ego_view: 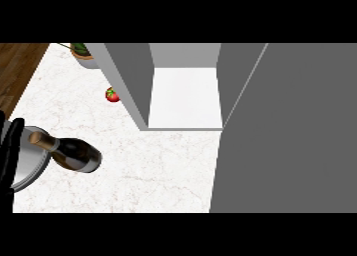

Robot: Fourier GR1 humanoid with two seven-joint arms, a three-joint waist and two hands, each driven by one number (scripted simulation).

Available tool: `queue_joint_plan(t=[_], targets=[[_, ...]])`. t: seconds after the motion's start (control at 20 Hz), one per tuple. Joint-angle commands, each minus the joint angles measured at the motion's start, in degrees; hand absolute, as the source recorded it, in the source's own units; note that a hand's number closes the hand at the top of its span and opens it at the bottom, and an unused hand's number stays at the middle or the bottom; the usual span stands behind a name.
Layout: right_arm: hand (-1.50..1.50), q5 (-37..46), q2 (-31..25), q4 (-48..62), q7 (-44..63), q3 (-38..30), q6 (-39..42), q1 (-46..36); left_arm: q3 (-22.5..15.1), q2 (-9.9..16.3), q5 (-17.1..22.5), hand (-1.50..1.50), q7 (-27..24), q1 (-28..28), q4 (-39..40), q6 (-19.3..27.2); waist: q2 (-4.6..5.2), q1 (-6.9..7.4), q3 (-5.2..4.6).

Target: Pick up the wine, place it into the cabinet and close the cabinet

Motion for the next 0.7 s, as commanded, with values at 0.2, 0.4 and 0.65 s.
queue_joint_plan(t=[0.2,0.4,0.65], targets=[[-1.50,0.4,0.1,-8.3,3.4,1.1,-0.6,3.0,12.6,3.2,9.1,-1.50,0.1,3.8,-3.0,-4.1,-0.07,0.03,-0.01],[-1.50,0.9,0.8,-5.9,1.4,1.3,-0.2,3.1,18.2,3.4,13.7,-1.50,-0.8,1.7,1.4,-5.5,0.00,-0.05,0.00],[-1.50,-2.3,-0.2,-9.1,3.2,-1.4,0.8,3.4,19.3,1.1,15.6,-1.50,-6.8,5.6,6.7,-8.4,-0.04,-0.10,-0.02]])
